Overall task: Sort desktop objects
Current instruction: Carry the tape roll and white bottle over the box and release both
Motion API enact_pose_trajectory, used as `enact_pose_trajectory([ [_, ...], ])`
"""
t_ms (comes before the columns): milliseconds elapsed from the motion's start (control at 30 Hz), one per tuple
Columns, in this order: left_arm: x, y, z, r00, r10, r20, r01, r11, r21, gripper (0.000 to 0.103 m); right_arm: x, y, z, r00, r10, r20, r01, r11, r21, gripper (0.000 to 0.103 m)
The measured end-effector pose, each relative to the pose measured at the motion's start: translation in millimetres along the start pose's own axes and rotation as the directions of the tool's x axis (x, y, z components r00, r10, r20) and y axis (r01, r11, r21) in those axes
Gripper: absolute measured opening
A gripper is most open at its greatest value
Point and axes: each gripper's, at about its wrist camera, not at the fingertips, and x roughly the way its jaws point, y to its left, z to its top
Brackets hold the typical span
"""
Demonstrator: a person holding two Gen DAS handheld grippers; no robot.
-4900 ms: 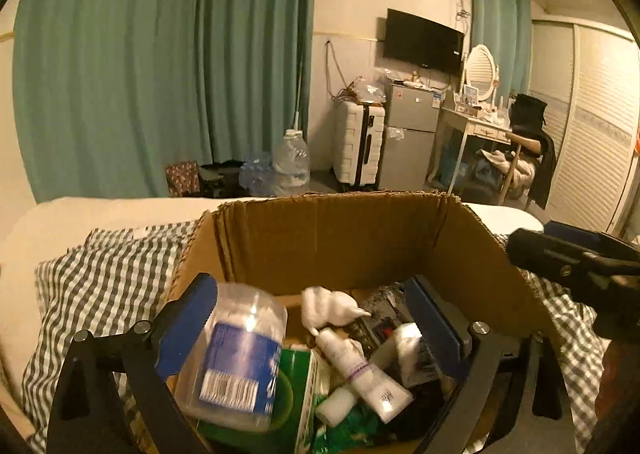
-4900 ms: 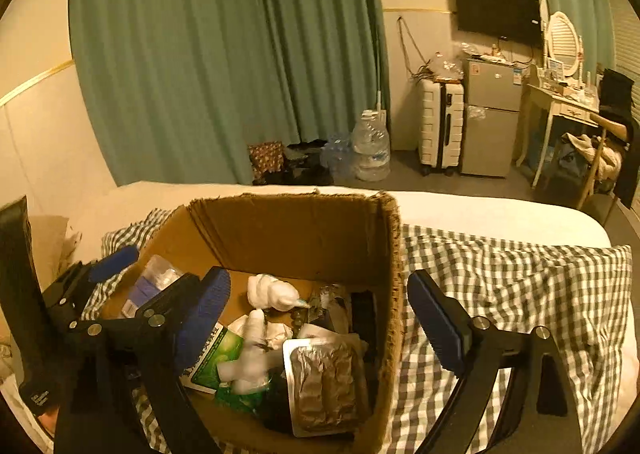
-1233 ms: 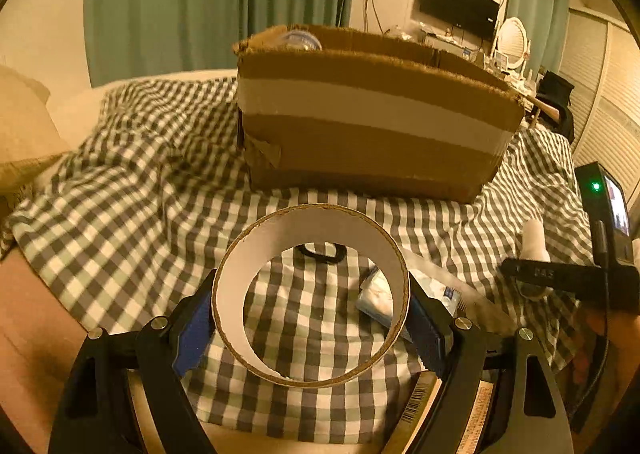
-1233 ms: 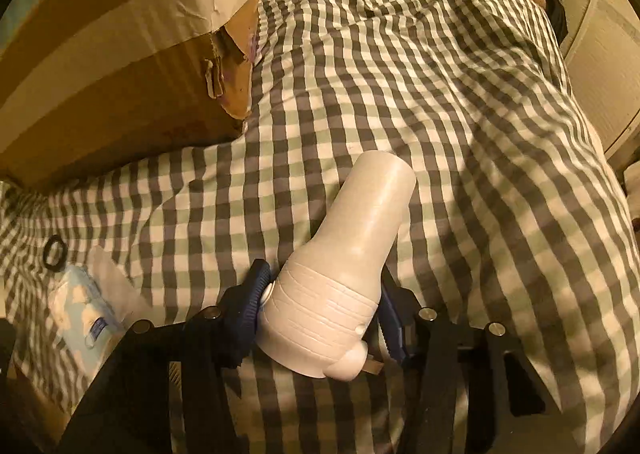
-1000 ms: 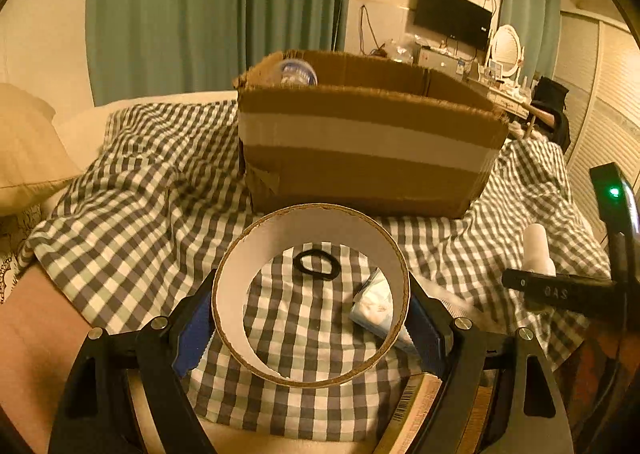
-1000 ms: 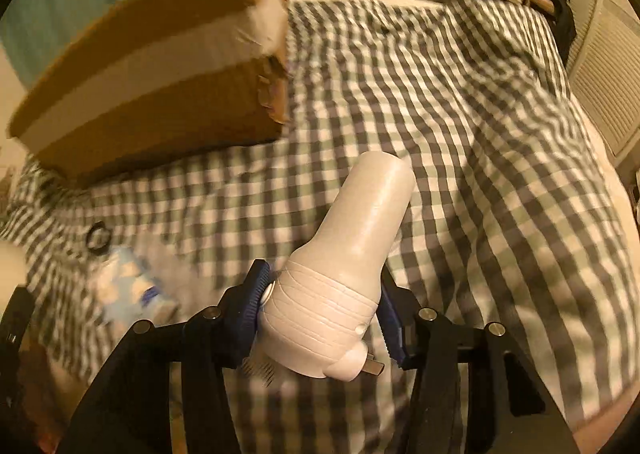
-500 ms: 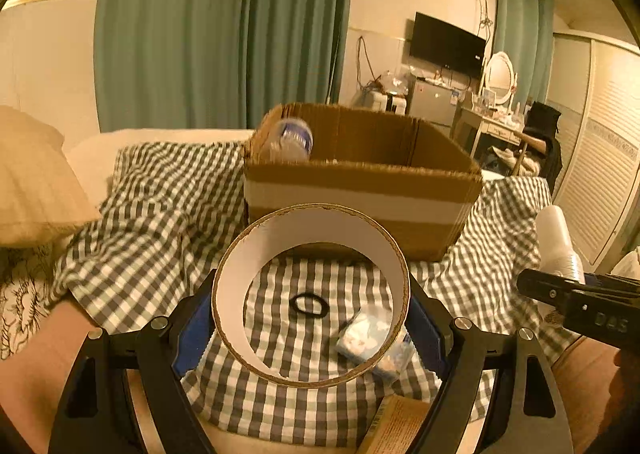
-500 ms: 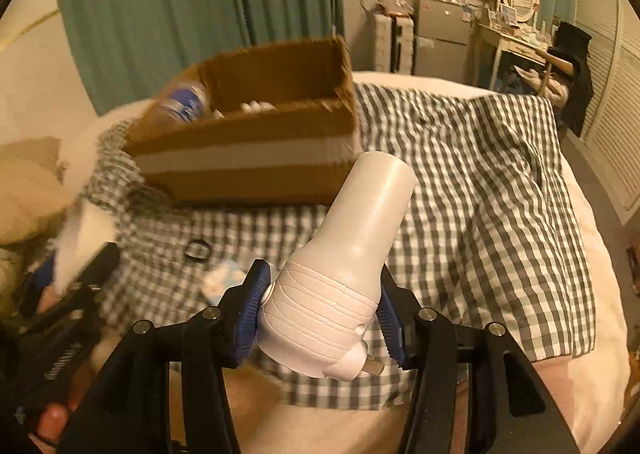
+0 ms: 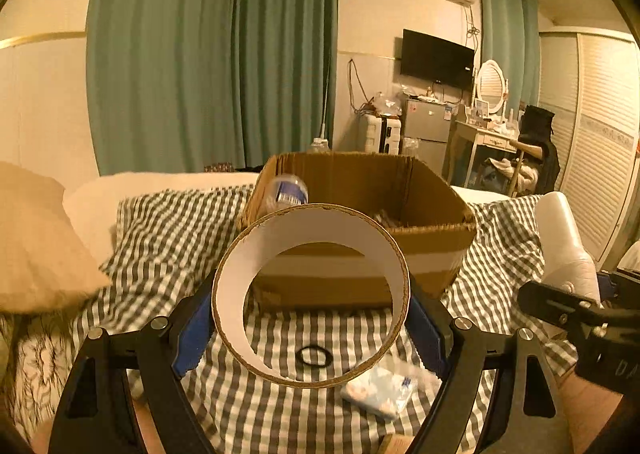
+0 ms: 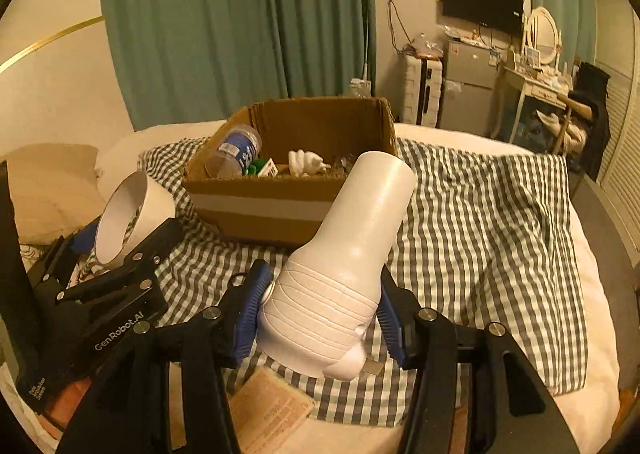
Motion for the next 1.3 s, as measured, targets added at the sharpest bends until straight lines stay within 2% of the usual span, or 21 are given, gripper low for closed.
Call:
enact_pose_trajectory([
  [333, 21, -3, 26, 1.0, -0.003, 0.012, 0.003, 1.0, 0.017, 0.085, 19, 7, 23, 1.0, 0.008, 0.023, -0.007, 0.999, -0.035, 0.051],
  [800, 53, -15, 32, 0.999, -0.001, -0.034, 0.001, 1.0, -0.004, 0.086, 49, -3, 35, 1.0, 0.014, 0.003, -0.014, 1.0, -0.013, 0.051],
  [1100, 92, -16, 64, 1.0, 0.019, -0.02, -0.019, 1.0, 0.001, 0.086, 76, -11, 73, 0.999, 0.004, 0.033, -0.004, 1.0, -0.005, 0.051],
  [1300, 130, -15, 79, 0.999, 0.036, -0.028, -0.036, 0.999, 0.016, 0.086, 111, -22, 100, 0.999, -0.004, 0.037, 0.004, 1.0, 0.003, 0.051],
])
